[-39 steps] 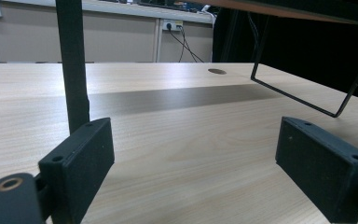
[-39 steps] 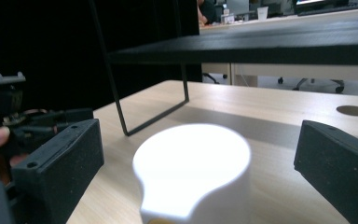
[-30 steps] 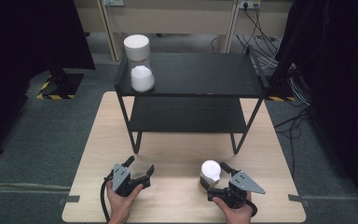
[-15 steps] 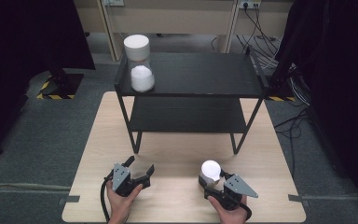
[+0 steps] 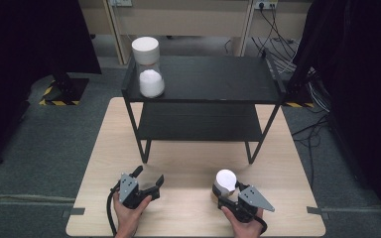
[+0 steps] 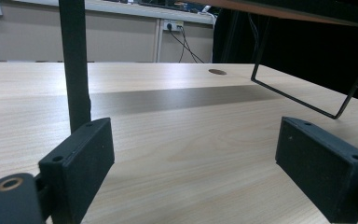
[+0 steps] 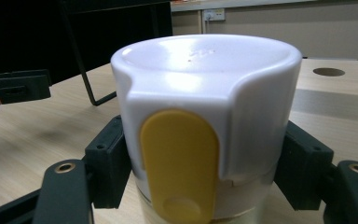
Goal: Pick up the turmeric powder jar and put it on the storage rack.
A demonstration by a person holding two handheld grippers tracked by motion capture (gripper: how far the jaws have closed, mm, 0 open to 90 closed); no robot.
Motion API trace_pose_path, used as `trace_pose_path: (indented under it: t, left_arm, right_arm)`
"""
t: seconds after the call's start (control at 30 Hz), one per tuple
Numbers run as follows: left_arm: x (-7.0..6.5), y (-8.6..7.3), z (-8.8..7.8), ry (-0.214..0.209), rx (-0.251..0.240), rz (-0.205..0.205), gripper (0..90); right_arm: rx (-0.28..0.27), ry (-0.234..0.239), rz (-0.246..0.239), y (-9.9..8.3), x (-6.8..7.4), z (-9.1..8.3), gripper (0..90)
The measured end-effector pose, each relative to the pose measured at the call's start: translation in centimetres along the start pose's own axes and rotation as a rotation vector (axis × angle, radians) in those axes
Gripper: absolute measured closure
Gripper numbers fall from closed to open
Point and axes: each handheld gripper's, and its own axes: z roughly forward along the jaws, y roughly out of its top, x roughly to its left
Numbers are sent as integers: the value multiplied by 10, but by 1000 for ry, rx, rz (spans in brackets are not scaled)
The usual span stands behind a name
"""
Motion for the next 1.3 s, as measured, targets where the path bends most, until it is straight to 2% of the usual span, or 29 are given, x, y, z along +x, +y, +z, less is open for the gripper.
trace_pose_path:
  t: [0.27,0.57,0.97,1.3]
  left_arm:
    - [-1,0,0,2,-1,3,109]
    - [-1,0,0,5,-1,6,109]
    - [-1,0,0,4,-1,5,109]
    - [-1,0,0,5,0,4,109]
  right_arm:
    - [-13,1,-21,6,1,-2,307]
    - [-55,-9,-25,19,0,-5,307]
    - [-89,-35,-43,43,-2,-7,308]
    - [-112,-37,-48,66,-6,-8,308]
